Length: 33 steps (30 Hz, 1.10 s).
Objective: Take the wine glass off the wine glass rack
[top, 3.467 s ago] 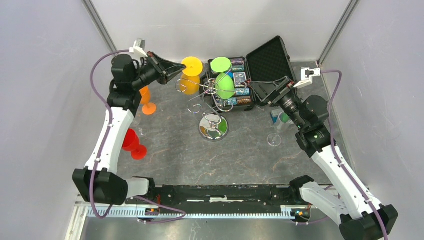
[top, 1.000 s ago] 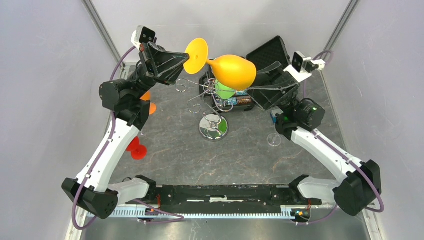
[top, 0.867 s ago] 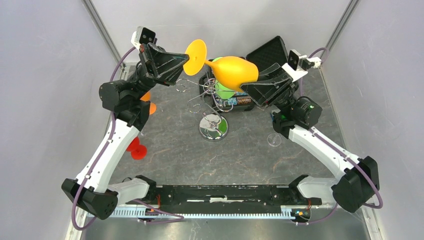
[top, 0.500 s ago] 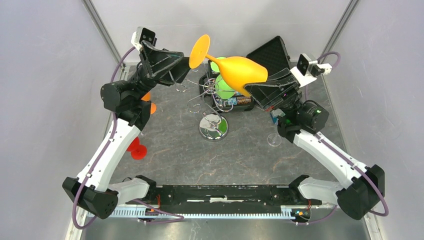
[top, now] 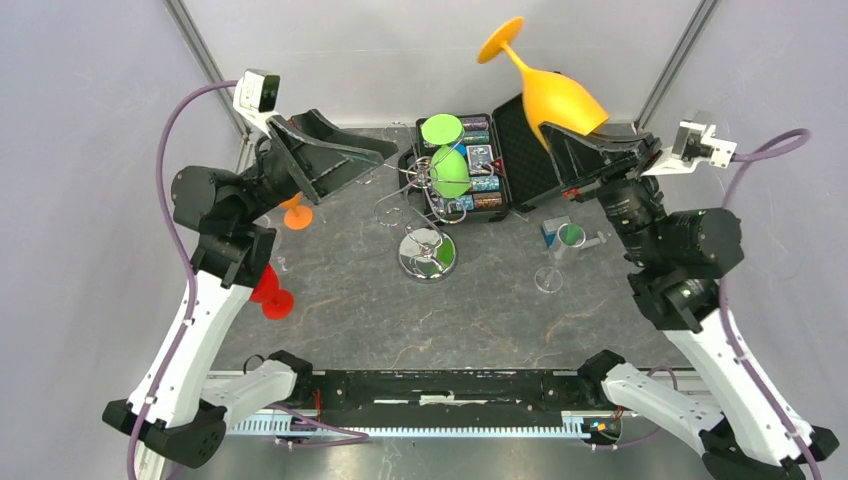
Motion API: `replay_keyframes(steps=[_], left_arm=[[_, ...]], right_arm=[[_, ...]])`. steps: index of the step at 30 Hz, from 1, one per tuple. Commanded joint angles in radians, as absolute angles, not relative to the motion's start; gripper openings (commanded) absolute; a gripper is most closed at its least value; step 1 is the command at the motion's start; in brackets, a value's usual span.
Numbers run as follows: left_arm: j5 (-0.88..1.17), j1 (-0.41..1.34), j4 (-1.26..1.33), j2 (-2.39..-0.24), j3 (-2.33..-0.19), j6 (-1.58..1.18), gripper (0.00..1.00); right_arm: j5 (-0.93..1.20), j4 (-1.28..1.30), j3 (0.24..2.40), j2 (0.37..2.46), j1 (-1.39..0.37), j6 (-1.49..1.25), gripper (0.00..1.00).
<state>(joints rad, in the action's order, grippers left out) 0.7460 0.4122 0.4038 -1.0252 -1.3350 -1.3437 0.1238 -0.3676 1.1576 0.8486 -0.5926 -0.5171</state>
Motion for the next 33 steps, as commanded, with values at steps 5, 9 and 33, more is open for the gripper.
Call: replay_keyframes(steps=[5, 9, 33], left_arm=[[0.706, 0.412, -0.049, -1.011, -1.379, -0.817, 0.95], [0.653, 0.412, -0.15, -1.014, -1.399, -0.717, 0.96], [0.574, 0.411, -0.252, -0.96, -1.385, -0.605, 1.0]], right_arm=[[-0.302, 0.523, 1.349, 0.817, -0.588, -0.185, 0.0], [-0.415, 0.7, 1.369, 0.799, -0.589, -0.176, 0.0], [-0.77, 1.21, 1.171, 0.925, -0.569, -0.399, 0.0]])
